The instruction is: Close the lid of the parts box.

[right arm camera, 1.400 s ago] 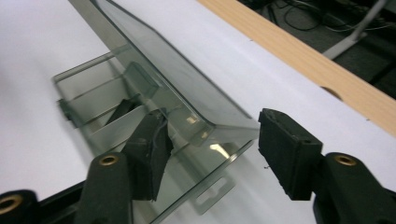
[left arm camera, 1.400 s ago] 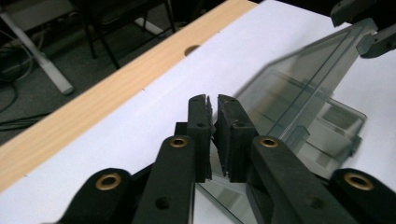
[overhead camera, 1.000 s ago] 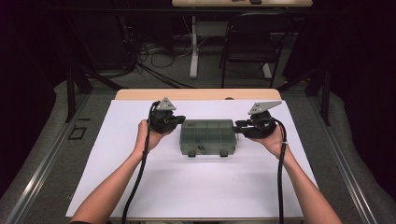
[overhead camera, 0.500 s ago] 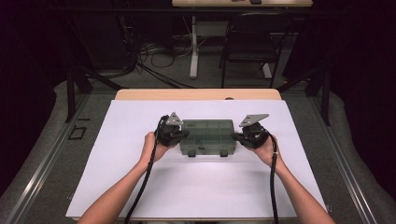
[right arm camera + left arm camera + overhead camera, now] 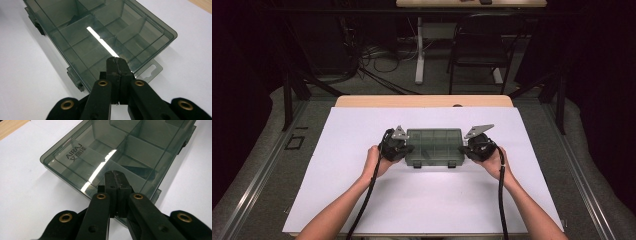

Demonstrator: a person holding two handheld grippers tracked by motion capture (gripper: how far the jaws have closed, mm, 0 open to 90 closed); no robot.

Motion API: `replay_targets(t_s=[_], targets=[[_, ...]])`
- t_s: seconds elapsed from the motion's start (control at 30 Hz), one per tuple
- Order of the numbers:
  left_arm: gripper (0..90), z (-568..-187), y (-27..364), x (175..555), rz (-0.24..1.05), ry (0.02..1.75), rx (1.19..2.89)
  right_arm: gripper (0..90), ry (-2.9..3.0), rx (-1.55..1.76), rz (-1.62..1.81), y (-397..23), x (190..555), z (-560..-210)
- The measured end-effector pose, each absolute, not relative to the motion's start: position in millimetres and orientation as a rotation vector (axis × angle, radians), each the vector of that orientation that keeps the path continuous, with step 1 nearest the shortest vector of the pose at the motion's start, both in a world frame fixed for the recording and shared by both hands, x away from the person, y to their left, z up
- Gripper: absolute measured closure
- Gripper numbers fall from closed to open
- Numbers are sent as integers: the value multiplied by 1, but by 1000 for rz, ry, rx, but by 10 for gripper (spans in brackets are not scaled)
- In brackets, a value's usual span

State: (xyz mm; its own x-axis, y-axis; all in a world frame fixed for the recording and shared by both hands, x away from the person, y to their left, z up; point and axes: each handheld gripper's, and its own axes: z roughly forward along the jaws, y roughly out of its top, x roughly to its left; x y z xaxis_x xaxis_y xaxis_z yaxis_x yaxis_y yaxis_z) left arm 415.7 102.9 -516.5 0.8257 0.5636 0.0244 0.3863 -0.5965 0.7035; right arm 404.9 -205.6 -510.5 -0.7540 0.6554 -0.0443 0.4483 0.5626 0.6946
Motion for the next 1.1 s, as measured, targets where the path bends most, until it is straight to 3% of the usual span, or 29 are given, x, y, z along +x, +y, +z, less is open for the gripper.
replay_targets(t_s=[0.1, 0.17, 0.2, 0.3, 0.37, 0.4, 0.43, 0.47, 0.5, 0.7, 0.87, 1.1], targets=[[893, -515, 104, 416, 314, 693, 2290, 899, 2506, 898, 984, -205, 405, -510], [750, -513, 106, 415, 300, 704, 2289, 771, 2503, 894, 996, -206, 405, -509], [688, -513, 106, 415, 300, 704, 2289, 771, 2503, 894, 996, -206, 405, -509], [455, -508, 112, 409, 306, 742, 2295, 524, 2498, 920, 1007, -208, 401, -504], [344, -505, 117, 404, 318, 751, 2297, 410, 2514, 927, 1012, -210, 399, -502], [305, -505, 117, 404, 318, 751, 2297, 410, 2514, 927, 1012, -210, 399, -502], [249, -504, 122, 399, 328, 763, 2307, 302, 2533, 943, 1001, -213, 396, -500], [220, -504, 122, 399, 328, 763, 2307, 302, 2533, 943, 1001, -213, 396, -500], [185, -503, 127, 393, 324, 775, 2316, 220, 2544, 959, 992, -215, 392, -498], [79, -503, 149, 368, 338, 810, 2316, 77, 2555, 976, 971, -222, 375, -495], [7, -505, 159, 351, 345, 834, 2311, 31, 2546, 975, 984, -227, 355, -496], [0, -516, 174, 322, 347, 865, 2310, 0, 2511, 970, 1022, -235, 322, -504]])
